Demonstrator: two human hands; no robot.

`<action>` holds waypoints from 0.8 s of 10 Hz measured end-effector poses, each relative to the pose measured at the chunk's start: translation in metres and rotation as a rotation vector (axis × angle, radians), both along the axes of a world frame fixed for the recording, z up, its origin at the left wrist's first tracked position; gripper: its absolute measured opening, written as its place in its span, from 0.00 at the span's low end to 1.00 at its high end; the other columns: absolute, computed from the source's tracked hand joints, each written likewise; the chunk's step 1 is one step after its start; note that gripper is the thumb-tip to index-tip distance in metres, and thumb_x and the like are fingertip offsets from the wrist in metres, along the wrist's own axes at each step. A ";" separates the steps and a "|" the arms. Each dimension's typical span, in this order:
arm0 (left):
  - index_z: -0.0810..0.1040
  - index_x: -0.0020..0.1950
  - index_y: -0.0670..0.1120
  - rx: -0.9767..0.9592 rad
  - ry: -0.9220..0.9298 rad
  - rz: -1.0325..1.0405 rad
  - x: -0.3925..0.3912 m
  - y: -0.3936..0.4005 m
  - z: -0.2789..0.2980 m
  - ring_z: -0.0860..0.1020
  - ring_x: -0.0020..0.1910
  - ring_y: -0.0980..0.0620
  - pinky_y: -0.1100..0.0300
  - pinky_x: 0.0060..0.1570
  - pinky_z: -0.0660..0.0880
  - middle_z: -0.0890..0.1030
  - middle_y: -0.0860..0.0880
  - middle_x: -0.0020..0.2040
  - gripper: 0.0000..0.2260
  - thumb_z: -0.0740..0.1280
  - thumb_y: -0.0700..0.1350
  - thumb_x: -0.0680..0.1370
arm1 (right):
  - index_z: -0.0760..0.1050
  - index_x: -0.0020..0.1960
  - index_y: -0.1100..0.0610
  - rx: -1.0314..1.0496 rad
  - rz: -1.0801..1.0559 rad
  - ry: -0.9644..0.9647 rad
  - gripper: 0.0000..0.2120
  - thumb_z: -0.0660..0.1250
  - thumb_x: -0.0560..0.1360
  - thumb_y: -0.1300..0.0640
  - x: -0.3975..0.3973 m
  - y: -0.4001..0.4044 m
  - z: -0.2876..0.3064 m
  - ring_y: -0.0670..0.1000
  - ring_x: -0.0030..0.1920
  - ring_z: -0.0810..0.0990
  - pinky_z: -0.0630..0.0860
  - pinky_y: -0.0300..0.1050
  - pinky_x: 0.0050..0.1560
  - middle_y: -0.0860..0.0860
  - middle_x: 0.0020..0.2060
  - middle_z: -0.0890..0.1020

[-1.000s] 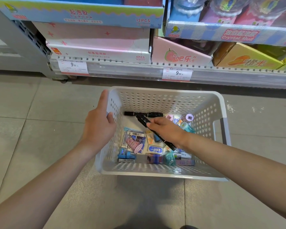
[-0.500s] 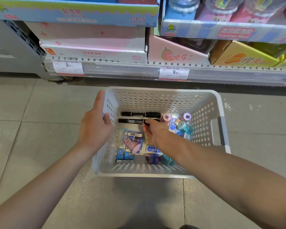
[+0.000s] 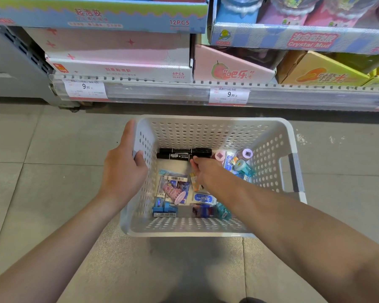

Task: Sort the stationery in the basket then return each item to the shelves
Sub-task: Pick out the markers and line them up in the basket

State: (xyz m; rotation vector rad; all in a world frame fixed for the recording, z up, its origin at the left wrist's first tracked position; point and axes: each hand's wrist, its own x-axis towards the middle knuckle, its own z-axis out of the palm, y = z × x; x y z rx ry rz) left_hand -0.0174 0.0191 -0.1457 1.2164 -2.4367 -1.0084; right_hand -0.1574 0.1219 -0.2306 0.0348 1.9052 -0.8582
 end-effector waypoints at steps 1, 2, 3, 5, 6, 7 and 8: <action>0.53 0.78 0.53 0.000 -0.007 -0.002 0.000 0.001 0.000 0.67 0.25 0.51 0.59 0.25 0.63 0.68 0.48 0.29 0.29 0.59 0.36 0.80 | 0.56 0.32 0.44 -0.029 0.035 -0.022 0.19 0.53 0.81 0.56 -0.002 -0.004 -0.015 0.42 0.37 0.71 0.39 0.44 0.35 0.39 0.33 0.56; 0.53 0.78 0.53 -0.010 -0.021 -0.002 0.000 -0.001 -0.002 0.68 0.26 0.49 0.57 0.26 0.64 0.69 0.47 0.28 0.29 0.59 0.36 0.80 | 0.67 0.39 0.52 -0.223 -0.757 -0.340 0.12 0.56 0.80 0.63 -0.006 -0.011 -0.005 0.42 0.36 0.70 0.68 0.19 0.46 0.48 0.36 0.69; 0.53 0.77 0.53 -0.009 -0.020 -0.022 0.001 -0.002 -0.003 0.71 0.26 0.46 0.51 0.25 0.69 0.72 0.43 0.30 0.29 0.59 0.37 0.80 | 0.70 0.48 0.60 -0.086 -0.522 -0.198 0.03 0.60 0.77 0.67 -0.008 0.002 0.019 0.50 0.31 0.75 0.79 0.40 0.35 0.56 0.33 0.76; 0.53 0.77 0.52 -0.025 -0.016 -0.044 0.003 -0.003 -0.004 0.70 0.25 0.49 0.57 0.25 0.66 0.73 0.42 0.30 0.29 0.59 0.36 0.80 | 0.73 0.52 0.60 -0.029 0.743 0.883 0.10 0.62 0.72 0.67 -0.046 0.039 0.042 0.54 0.48 0.75 0.76 0.48 0.45 0.54 0.47 0.76; 0.53 0.77 0.52 -0.012 -0.012 -0.043 0.001 -0.003 -0.004 0.71 0.25 0.48 0.54 0.24 0.69 0.74 0.42 0.32 0.28 0.59 0.37 0.80 | 0.70 0.61 0.62 0.211 1.290 1.129 0.15 0.61 0.75 0.65 -0.051 0.037 0.039 0.58 0.58 0.73 0.74 0.48 0.43 0.57 0.57 0.73; 0.53 0.76 0.54 -0.011 -0.015 -0.051 0.001 -0.003 -0.003 0.74 0.26 0.44 0.47 0.24 0.74 0.75 0.41 0.33 0.28 0.59 0.37 0.80 | 0.65 0.65 0.64 0.393 1.494 1.129 0.18 0.61 0.76 0.67 -0.046 0.033 0.039 0.57 0.58 0.75 0.77 0.49 0.46 0.58 0.59 0.74; 0.53 0.76 0.54 -0.017 -0.013 -0.055 0.002 -0.004 -0.005 0.74 0.27 0.43 0.45 0.25 0.73 0.75 0.40 0.33 0.28 0.58 0.37 0.80 | 0.65 0.64 0.64 0.446 1.544 1.189 0.18 0.62 0.75 0.67 -0.049 0.027 0.041 0.55 0.55 0.79 0.75 0.45 0.43 0.55 0.57 0.77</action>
